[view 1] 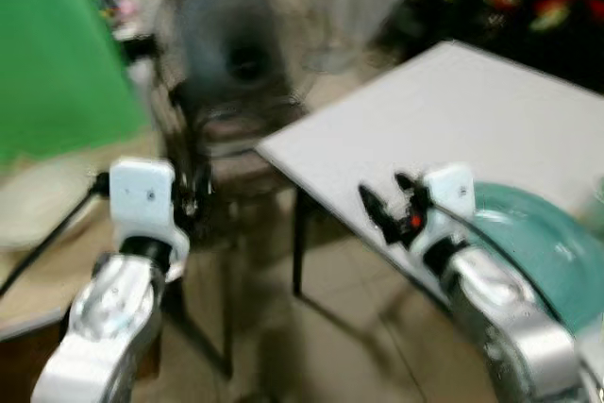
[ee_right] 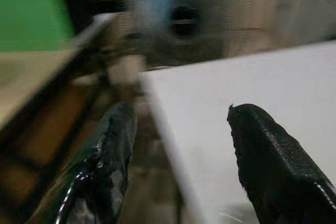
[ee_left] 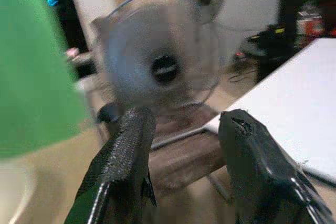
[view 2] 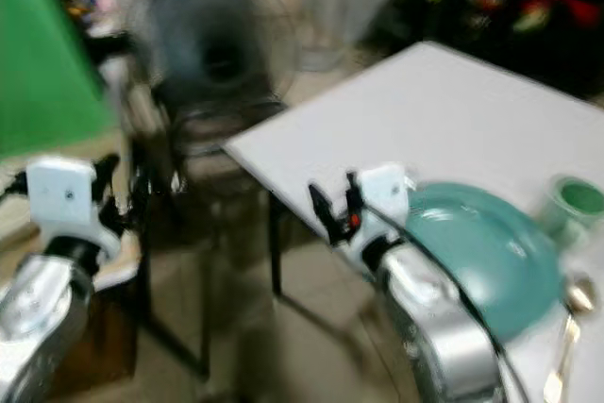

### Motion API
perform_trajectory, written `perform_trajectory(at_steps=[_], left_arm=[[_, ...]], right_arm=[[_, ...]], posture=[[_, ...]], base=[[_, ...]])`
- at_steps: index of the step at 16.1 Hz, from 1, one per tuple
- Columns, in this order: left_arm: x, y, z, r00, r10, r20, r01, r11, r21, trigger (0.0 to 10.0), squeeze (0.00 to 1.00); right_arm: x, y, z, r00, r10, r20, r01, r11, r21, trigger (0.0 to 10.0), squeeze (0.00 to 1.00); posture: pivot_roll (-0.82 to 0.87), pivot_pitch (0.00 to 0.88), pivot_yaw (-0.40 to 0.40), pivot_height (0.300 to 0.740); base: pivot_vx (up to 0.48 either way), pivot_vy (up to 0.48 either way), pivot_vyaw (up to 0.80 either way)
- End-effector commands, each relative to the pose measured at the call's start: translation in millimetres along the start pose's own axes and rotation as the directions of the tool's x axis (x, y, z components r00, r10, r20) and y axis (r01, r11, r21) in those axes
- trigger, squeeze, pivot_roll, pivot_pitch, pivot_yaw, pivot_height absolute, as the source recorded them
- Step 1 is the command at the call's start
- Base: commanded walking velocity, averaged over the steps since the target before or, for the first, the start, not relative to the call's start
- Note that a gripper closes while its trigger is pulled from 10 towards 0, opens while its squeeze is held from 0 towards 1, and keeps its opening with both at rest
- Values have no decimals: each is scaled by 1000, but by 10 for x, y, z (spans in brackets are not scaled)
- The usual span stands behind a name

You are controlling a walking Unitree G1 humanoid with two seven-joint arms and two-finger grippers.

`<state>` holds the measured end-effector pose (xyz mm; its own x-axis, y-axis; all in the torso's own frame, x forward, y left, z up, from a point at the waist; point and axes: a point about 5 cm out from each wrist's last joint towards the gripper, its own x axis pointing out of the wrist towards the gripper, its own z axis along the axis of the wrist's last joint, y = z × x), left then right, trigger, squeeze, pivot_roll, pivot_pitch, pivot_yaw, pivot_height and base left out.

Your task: Setting the table

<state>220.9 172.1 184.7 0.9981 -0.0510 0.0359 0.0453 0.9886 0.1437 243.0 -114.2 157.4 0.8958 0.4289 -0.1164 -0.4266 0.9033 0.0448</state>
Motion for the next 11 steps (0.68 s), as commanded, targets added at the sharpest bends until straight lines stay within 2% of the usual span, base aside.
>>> perform_trajectory(at_steps=[1,11], left_arm=[[-3,-11,11,1000,-12,8,12,1000,2,10000,0],[-33,9,27,1000,-16,20,16,1000,4,10000,0]], right_arm=[[-7,-13,21,1000,6,2,-6,1000,-8,10000,0],[38,29,6,997,80,-9,-80,997,-10,10000,0]], posture=[[-27,37,18,740],[-4,28,11,740]], base=[[0,0,800],[330,0,800]])
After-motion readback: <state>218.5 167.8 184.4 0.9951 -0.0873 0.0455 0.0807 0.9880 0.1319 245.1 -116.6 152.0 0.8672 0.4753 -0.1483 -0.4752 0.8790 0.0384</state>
